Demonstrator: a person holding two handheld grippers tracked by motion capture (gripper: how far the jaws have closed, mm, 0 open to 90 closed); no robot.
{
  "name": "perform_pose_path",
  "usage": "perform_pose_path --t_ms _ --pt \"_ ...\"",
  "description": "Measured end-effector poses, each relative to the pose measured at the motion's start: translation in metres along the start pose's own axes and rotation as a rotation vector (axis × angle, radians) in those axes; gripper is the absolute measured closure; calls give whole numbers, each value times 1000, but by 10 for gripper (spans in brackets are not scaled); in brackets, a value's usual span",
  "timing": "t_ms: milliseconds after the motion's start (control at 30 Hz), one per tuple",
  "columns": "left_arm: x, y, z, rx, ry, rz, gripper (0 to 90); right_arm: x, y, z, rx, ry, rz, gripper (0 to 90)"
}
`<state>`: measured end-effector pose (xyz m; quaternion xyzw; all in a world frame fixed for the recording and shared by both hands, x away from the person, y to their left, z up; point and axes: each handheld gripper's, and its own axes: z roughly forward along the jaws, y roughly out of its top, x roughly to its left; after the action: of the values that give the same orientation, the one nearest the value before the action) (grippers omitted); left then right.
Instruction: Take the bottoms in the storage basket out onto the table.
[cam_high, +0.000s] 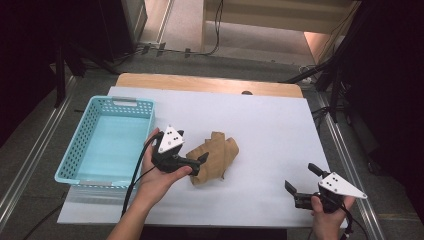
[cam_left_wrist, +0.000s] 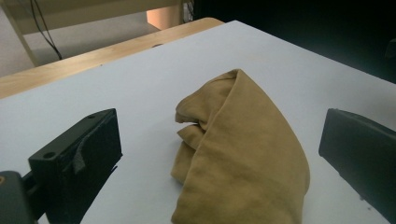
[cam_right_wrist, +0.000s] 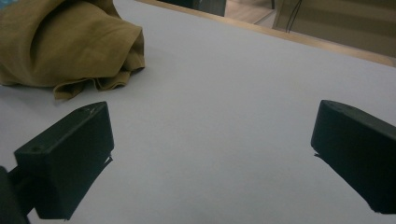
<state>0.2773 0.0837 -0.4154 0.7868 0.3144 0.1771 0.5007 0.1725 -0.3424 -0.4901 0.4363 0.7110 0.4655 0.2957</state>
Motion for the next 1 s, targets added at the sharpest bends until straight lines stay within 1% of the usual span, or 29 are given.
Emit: perform_pose_path --t_ms 33,133,167,267,300,333,400,633,667,700,1000 --pt "0 0 0 0 0 0 0 0 0 0 0 0 0 0" --pt "4 -1 -9 -15 14 -7 0 0 0 0 0 0 0 0" --pt "4 -1 -9 -15 14 -7 0 0 0 0 0 0 0 0" --pt "9 -3 -18 -26 25 -19 0 0 0 0 1 0 -1 0" --pt "9 -3 -18 -26 25 -19 0 0 0 0 1 0 -1 0" --pt "12 -4 -23 -30 35 -21 0 0 0 1 0 1 -2 0" --pt "14 -5 -25 -31 39 -21 0 0 0 1 -1 0 -2 0" --pt "25 -10 -41 -44 77 -40 0 0 0 -1 -4 -2 1 0" --pt "29 -12 -46 -48 86 -47 0 -1 0 -1 -4 -2 0 0" --pt "29 -12 -46 -48 86 -47 0 -1 0 -1 -4 -2 0 0" --pt "46 -24 -69 -60 139 -82 0 -2 1 -3 -9 -4 -2 0"
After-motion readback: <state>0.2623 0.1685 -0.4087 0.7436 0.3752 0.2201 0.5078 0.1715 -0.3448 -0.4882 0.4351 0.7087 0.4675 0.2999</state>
